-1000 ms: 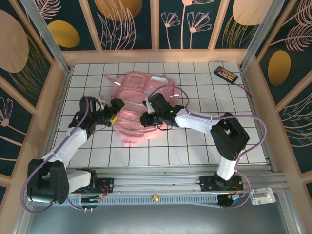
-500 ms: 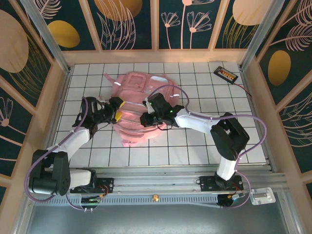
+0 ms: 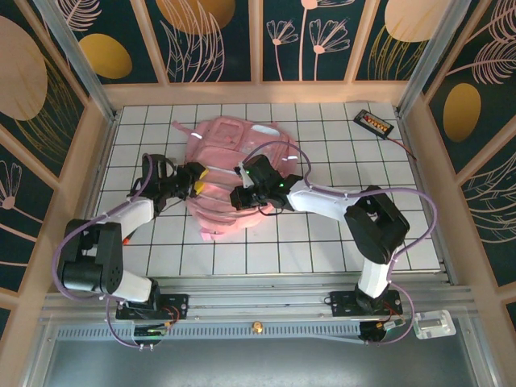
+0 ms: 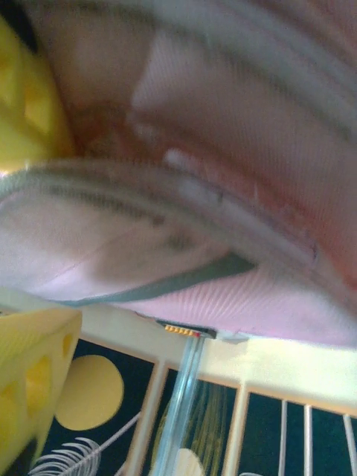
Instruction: Pack the student bag
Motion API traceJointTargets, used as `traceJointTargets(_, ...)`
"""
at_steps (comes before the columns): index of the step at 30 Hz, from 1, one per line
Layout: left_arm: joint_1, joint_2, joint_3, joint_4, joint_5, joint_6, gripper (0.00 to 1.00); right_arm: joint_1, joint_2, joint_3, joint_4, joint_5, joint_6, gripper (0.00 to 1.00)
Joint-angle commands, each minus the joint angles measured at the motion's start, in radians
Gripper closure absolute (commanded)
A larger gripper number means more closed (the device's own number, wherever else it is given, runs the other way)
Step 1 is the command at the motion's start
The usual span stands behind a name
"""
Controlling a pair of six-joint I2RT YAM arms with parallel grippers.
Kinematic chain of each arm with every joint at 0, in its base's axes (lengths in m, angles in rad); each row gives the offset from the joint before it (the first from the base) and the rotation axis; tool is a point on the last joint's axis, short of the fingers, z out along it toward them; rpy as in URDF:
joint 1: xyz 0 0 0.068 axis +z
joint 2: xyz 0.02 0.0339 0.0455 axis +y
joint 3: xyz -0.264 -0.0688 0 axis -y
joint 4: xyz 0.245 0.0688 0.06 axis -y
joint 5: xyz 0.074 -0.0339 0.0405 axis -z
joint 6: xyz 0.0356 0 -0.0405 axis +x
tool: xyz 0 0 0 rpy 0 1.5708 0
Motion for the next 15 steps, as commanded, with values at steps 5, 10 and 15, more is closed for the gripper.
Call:
traceJointTargets(5, -0.005, 0.023, 0.028, 0.051, 0.025, 0.029, 1.00, 0.020, 0.002, 0.022, 0.019, -0.007, 0.001, 1.00)
traceJointTargets(10, -0.004, 0.030, 0.087, -0.079, -0.006, 0.181, 1.00, -0.010, -0.037, -0.005, -0.035, 0.029, -0.021, 1.00)
traceJointTargets(15, -0.004, 0.023, 0.115, -0.168, -0.016, 0.288, 1.00, -0.068, -0.097, -0.066, -0.094, 0.064, -0.081, 1.00)
